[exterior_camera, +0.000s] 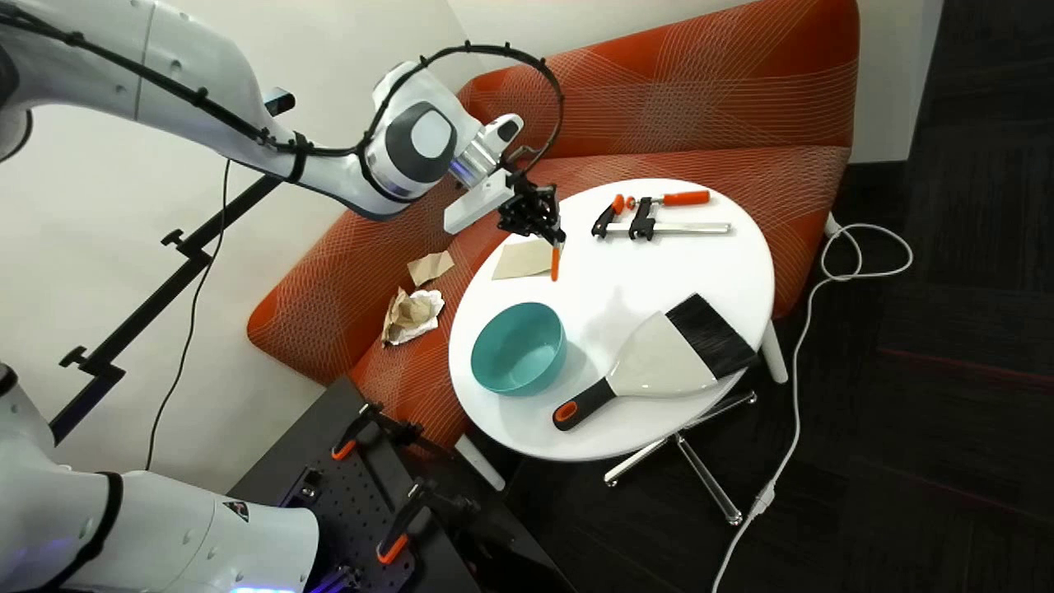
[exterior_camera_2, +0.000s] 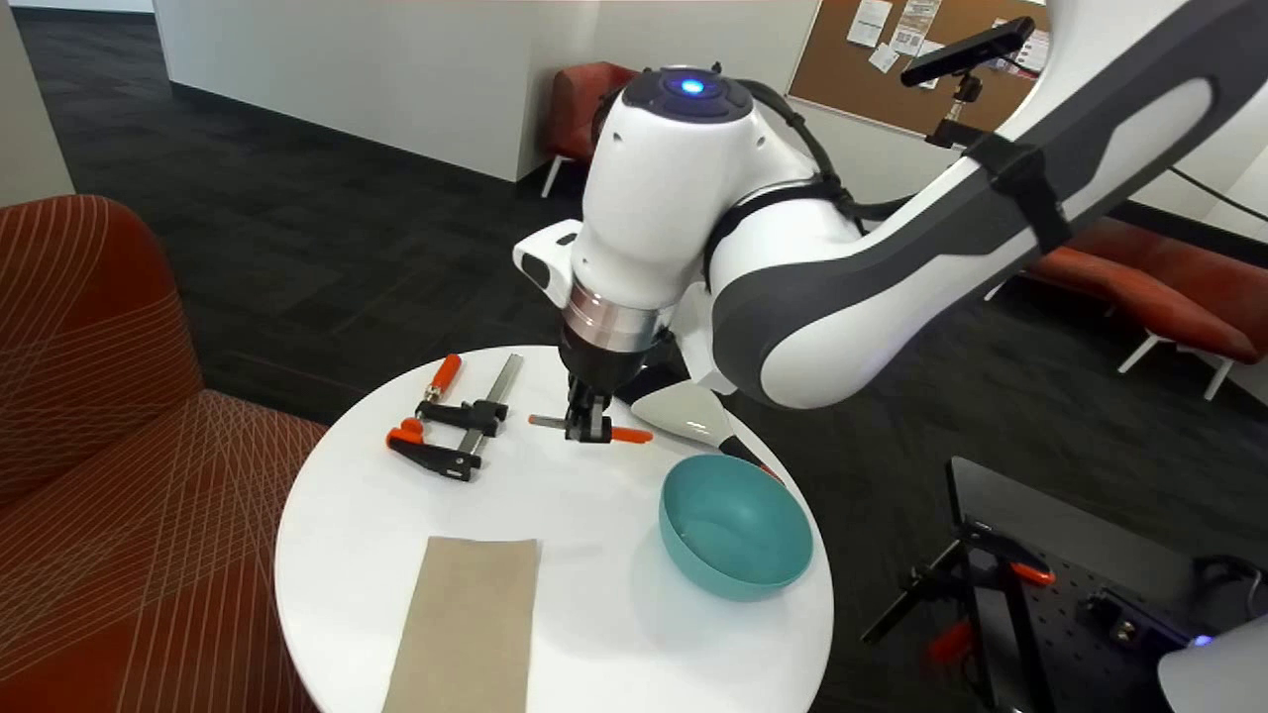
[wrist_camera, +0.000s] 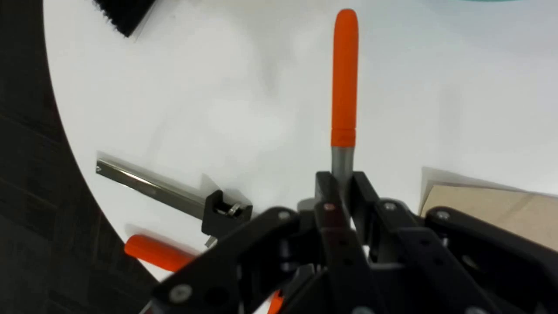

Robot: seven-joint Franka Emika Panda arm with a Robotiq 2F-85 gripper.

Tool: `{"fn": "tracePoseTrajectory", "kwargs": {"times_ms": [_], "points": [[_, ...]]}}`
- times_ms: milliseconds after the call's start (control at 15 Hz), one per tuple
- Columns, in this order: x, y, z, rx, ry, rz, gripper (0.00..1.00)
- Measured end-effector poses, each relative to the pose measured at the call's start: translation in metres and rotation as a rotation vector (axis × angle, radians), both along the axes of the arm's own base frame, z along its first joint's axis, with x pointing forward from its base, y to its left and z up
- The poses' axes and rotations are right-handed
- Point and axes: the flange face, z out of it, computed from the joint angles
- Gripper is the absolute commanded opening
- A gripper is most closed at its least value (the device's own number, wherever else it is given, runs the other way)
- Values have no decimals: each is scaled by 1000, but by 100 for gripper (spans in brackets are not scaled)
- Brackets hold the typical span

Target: Take the marker out of the bowl and put it on the table

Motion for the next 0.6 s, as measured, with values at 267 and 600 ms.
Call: {"fn": "tracePoseTrajectory", "kwargs": {"times_ms": [267,600], "points": [[8,2,-24,-10,36,87,3],[16,0,-45,-13,64,151,3]]}}
